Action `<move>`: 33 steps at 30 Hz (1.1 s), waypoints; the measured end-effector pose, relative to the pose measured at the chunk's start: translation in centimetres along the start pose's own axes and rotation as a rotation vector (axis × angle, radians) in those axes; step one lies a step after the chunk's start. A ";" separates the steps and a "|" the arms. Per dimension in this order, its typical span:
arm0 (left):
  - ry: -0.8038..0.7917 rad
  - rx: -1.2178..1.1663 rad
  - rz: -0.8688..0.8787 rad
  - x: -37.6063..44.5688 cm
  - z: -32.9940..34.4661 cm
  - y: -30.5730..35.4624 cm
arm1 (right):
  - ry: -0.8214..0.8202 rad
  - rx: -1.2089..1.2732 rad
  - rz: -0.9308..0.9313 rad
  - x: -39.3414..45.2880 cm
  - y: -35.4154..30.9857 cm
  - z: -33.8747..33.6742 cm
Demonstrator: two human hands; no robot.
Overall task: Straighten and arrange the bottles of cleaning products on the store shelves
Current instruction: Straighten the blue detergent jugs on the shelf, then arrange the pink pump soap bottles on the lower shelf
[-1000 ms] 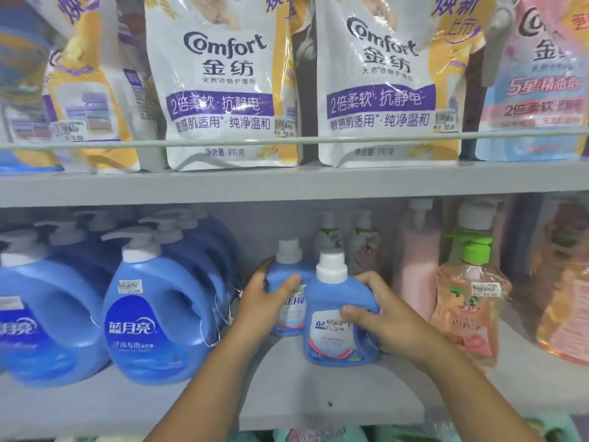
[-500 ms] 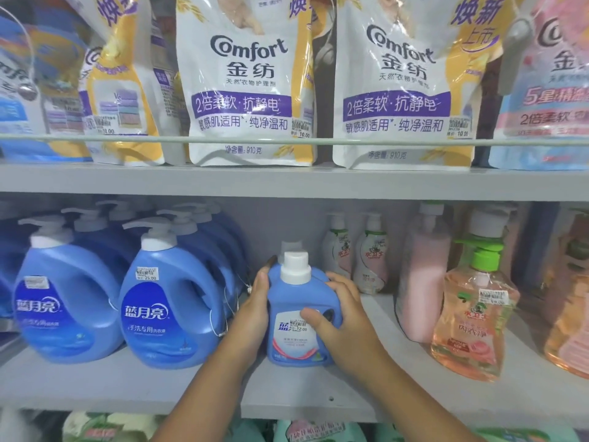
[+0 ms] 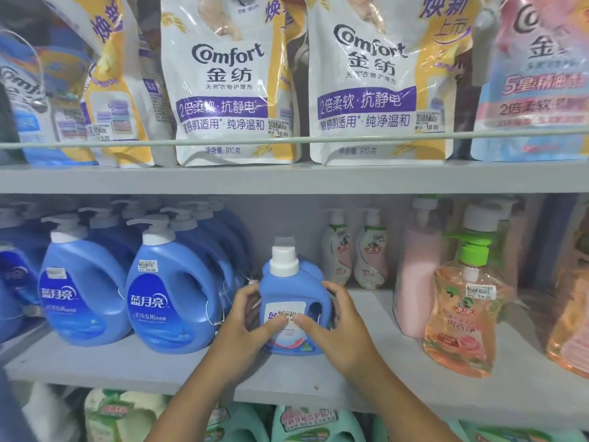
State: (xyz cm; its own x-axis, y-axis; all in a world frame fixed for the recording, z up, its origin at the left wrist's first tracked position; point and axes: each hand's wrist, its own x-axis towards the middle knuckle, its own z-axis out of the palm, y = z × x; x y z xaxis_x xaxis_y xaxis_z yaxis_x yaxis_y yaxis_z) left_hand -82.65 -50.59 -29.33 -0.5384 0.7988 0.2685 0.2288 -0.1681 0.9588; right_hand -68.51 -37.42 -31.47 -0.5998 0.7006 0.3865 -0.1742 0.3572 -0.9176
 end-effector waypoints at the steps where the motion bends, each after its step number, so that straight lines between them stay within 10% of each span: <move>1: -0.012 -0.013 -0.013 0.0 0.0 0.0 | 0.008 -0.018 -0.023 0.0 0.0 0.0; 27: 0.054 -0.035 0.088 -0.4 -0.2 -0.5 | 0.096 -0.173 0.057 -2.2 -2.6 0.0; 33: 0.396 0.278 0.381 -4.1 3.5 1.5 | 0.223 -0.120 0.101 -7.8 -3.9 -5.0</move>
State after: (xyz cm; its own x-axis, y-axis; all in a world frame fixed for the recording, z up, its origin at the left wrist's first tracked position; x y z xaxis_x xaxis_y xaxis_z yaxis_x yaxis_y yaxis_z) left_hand -77.23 -52.10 -29.28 -0.6254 0.4279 0.6525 0.6387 -0.1997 0.7431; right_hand -59.28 -41.22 -30.44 -0.4203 0.8504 0.3166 -0.0201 0.3401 -0.9402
